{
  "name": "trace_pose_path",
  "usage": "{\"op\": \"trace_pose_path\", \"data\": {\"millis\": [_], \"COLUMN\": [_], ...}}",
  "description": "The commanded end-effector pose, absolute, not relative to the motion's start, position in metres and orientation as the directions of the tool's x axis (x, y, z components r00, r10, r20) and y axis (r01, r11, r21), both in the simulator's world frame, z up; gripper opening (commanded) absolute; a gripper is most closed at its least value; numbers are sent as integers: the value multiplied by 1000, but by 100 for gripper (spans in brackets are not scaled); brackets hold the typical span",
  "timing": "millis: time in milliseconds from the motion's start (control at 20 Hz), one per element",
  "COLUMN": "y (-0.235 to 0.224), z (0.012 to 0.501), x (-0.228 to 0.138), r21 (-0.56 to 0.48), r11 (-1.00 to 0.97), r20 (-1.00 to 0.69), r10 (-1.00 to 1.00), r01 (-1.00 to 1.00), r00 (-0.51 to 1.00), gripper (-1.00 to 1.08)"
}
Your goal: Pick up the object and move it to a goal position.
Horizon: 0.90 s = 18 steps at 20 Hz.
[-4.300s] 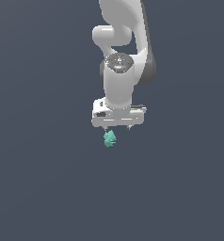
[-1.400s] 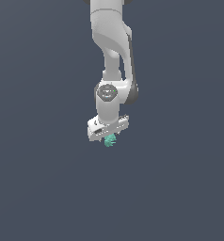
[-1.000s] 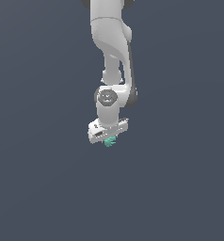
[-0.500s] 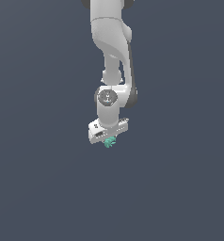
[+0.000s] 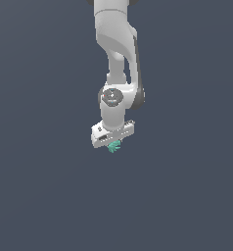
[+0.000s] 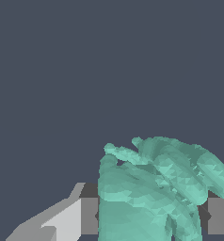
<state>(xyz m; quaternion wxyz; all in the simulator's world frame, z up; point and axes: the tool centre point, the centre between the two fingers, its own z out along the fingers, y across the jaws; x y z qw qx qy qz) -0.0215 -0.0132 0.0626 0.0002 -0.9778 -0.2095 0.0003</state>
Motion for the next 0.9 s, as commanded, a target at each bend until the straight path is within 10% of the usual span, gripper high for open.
{"op": "trace_pose_path", "data": {"millis": [0, 850], "y": [-12, 3], "z": [77, 239], "x": [-18, 19], "r21": [0, -1], "r11": [-912, -912], "r20": [1, 1], "r10": [410, 410], "r01": [410, 410], "r00": [912, 912], "gripper": [-100, -100]}}
